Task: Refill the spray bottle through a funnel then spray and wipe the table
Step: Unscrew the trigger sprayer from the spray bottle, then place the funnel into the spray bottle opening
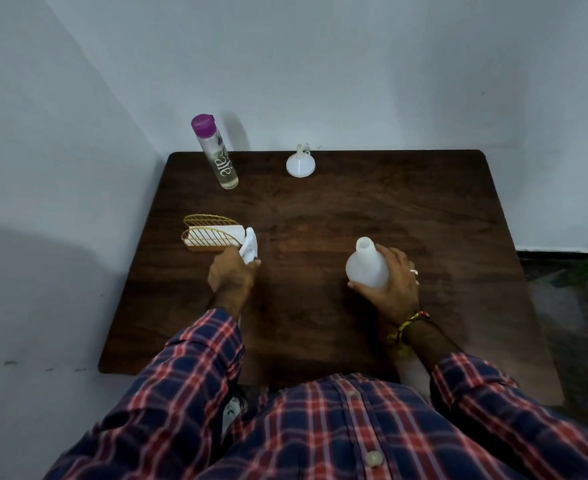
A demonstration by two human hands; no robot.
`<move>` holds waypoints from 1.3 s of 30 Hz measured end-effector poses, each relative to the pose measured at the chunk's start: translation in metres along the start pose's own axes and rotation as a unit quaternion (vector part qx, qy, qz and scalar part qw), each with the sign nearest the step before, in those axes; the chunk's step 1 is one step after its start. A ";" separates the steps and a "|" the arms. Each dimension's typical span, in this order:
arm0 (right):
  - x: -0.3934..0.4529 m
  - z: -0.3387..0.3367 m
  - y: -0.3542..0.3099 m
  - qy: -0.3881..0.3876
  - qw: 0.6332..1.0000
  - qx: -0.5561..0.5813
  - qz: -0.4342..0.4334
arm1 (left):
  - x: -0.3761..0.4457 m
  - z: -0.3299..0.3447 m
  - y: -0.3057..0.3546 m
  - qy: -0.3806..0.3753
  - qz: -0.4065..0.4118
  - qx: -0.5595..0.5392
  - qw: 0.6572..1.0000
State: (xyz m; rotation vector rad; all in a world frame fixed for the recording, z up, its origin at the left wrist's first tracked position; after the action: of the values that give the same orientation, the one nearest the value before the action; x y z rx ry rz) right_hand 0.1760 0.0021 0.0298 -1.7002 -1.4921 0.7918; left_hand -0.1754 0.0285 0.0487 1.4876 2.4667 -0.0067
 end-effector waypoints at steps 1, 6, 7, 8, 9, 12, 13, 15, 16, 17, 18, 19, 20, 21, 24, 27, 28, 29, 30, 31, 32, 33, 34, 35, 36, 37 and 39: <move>0.000 -0.001 0.003 0.005 1.000 -0.001 0.005 | -0.001 0.007 -0.004 -0.011 -0.006 0.022 1.000; 0.004 0.006 0.014 -0.010 1.000 0.014 0.026 | 0.001 0.028 -0.013 -0.029 0.001 0.084 0.996; 0.005 0.008 0.015 -0.008 0.999 0.015 0.028 | 0.002 0.030 -0.011 -0.029 0.009 0.087 0.996; 0.005 0.008 0.016 -0.004 0.999 0.015 0.032 | 0.003 0.032 -0.008 -0.026 0.020 0.089 0.995; 0.006 0.008 0.017 0.000 0.999 0.014 0.038 | 0.004 0.035 -0.005 -0.028 0.031 0.091 0.995; 0.008 0.010 0.018 -0.001 0.999 0.008 0.053 | 0.007 0.046 0.001 -0.039 0.043 0.083 0.995; 0.010 0.011 0.017 -0.003 0.999 0.009 0.052 | 0.008 0.049 0.003 -0.042 0.041 0.081 0.995; 0.012 0.013 0.014 -0.009 0.999 0.009 0.049 | 0.008 0.057 0.008 -0.053 0.039 0.075 0.995; 0.014 0.015 0.013 -0.014 0.999 0.008 0.050 | 0.007 0.060 0.012 -0.059 0.040 0.074 0.995; 0.014 0.017 0.014 -0.021 0.998 0.005 0.053 | 0.006 0.062 0.015 -0.065 0.042 0.078 0.994; 0.014 0.018 0.015 -0.029 0.998 0.001 0.057 | 0.005 0.063 0.019 -0.068 0.046 0.086 0.993; 0.014 0.020 0.016 -0.035 0.998 -0.003 0.057 | 0.004 0.064 0.021 -0.069 0.051 0.097 0.992; 0.014 0.022 0.017 -0.039 0.998 -0.005 0.058 | 0.004 0.064 0.022 -0.069 0.055 0.101 0.991; 0.013 0.023 0.019 -0.044 0.997 -0.004 0.059 | 0.004 0.064 0.023 -0.070 0.055 0.101 0.991; 0.008 0.021 0.020 -0.051 0.996 0.021 0.071 | 0.003 0.059 0.024 -0.062 0.059 0.127 0.988; 0.003 0.013 0.018 -0.044 0.996 0.040 0.072 | -0.007 0.042 0.038 -0.017 0.077 0.135 0.988; 0.002 0.010 0.015 -0.042 0.996 0.043 0.064 | -0.012 0.036 0.047 0.005 0.097 0.125 0.987; 0.001 0.008 0.011 -0.038 0.997 0.045 0.053 | -0.017 0.030 0.057 0.028 0.124 0.114 0.985; 0.000 0.003 0.007 -0.030 0.997 0.048 0.043 | -0.023 0.026 0.068 0.046 0.156 0.101 0.982; 0.000 -0.002 0.002 -0.016 0.998 0.053 0.035 | -0.028 0.024 0.079 0.054 0.190 0.085 0.977; -0.001 -0.009 -0.004 0.005 0.998 0.062 0.024 | -0.033 0.025 0.089 0.055 0.221 0.071 0.971; -0.001 -0.016 -0.012 0.031 0.997 0.074 0.012 | -0.036 0.027 0.097 0.049 0.244 0.063 0.966; -0.002 -0.024 -0.021 0.060 0.994 0.087 -0.001 | -0.038 0.033 0.101 0.035 0.256 0.063 0.964; -0.002 -0.034 -0.032 0.091 0.991 0.097 -0.018 | -0.039 0.040 0.102 0.016 0.256 0.061 0.965; -0.001 -0.043 -0.043 0.121 0.987 0.103 -0.040 | -0.039 0.048 0.101 -0.005 0.248 0.058 0.967; 0.001 -0.050 -0.058 0.144 0.982 0.105 -0.066 | -0.036 0.055 0.099 -0.024 0.240 0.055 0.969; 0.008 -0.054 -0.088 0.166 0.975 0.091 -0.118 | -0.027 0.061 0.098 -0.035 0.238 0.051 0.969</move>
State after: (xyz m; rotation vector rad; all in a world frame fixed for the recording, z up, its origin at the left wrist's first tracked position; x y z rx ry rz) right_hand 0.1746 0.0086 0.1331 -1.4074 -1.3139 0.4735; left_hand -0.0644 0.0430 0.0081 2.0477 2.0239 -0.0943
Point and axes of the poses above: each hand's wrist, its own x-axis towards the middle knuckle, its own z-axis out of the palm, y = z × x, the point moved 10 cm from there along x, towards the middle knuckle, and after that the axes turned 15 degrees about x, right-handed, at the moved point
